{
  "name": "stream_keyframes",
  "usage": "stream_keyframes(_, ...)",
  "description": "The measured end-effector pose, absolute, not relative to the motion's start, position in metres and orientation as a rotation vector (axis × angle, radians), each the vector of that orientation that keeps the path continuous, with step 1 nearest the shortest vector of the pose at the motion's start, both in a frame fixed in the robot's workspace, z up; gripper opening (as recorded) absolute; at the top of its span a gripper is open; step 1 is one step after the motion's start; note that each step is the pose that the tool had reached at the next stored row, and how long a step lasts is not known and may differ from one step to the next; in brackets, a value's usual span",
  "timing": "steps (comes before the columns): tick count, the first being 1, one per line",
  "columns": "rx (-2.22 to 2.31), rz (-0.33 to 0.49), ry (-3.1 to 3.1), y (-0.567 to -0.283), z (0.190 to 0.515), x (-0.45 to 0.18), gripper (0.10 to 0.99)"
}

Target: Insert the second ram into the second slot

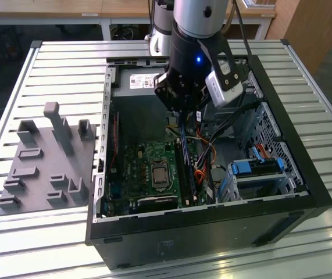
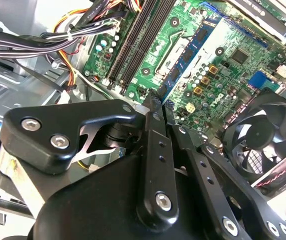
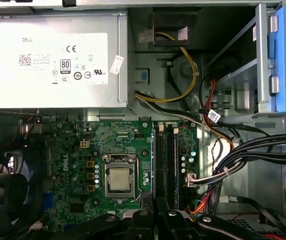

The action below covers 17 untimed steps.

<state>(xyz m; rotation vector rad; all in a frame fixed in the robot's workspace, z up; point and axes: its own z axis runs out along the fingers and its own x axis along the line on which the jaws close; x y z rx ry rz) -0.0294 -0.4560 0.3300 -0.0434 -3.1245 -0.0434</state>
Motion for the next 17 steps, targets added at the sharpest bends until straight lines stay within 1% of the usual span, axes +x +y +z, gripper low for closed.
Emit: stream_keyframes(17,-0.043,-0.044,-3.125,-0.4560,0.3268,-0.0294,0.137)
